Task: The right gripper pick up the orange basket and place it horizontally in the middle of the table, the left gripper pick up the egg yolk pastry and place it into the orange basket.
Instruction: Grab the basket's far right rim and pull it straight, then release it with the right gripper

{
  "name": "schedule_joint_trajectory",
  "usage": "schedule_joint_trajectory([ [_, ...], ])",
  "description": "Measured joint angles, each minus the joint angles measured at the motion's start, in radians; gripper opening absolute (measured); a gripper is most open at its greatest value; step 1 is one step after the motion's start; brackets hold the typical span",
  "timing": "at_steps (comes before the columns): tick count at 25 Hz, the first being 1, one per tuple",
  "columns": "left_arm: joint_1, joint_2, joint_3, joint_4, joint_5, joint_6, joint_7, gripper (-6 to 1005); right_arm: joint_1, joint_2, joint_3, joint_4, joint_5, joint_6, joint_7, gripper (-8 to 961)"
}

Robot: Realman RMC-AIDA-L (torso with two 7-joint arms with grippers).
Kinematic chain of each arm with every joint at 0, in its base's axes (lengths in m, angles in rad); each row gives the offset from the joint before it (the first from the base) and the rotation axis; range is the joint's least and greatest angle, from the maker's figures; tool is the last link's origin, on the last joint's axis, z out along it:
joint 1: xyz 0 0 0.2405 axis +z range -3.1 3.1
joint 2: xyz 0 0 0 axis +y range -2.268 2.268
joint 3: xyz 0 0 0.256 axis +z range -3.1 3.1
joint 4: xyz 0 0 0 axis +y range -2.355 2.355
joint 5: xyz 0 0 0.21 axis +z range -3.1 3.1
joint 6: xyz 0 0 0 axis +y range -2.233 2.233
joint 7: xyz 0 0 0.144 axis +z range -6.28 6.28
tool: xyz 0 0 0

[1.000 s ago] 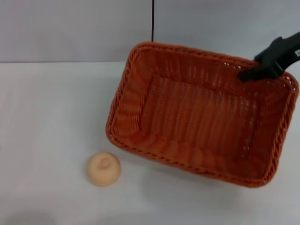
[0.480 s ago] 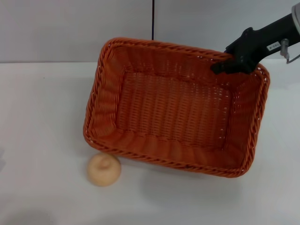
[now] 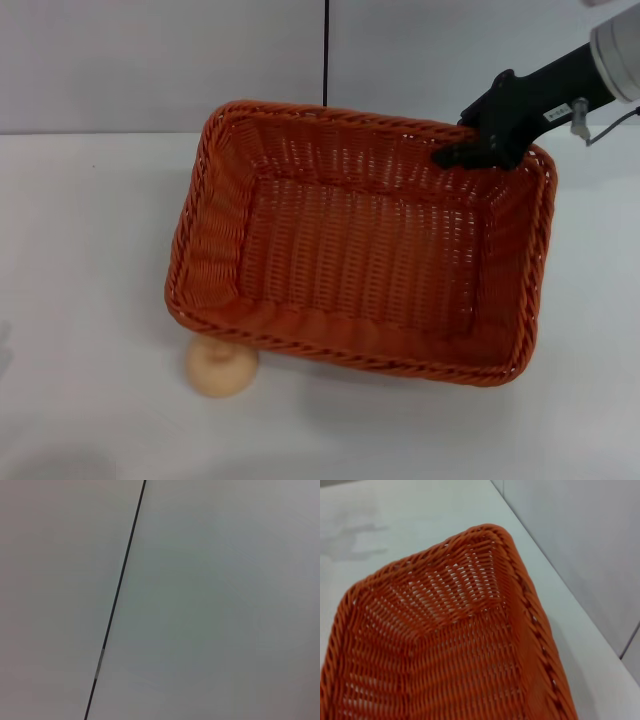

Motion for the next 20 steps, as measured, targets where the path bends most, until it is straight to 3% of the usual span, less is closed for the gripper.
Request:
schedule_joint_trajectory([
  [6,0.009,-0.003,0.002,0.006,0.000,-0.010,-0.002,837,-0.006,0.021,-0.055,-0.007,-0.002,0.064,-0.050,163],
  [12,0.011,-0.003,0.003,0.014,0.001,-0.021,-0.002,837,-0.009,0.058,-0.070,-0.025,0.002,0.102,-0.149,163],
  [20,0.011,-0.003,0.002,0.017,0.002,-0.025,-0.005,836,-0.010,0.078,-0.127,-0.018,-0.003,0.136,-0.190,173],
])
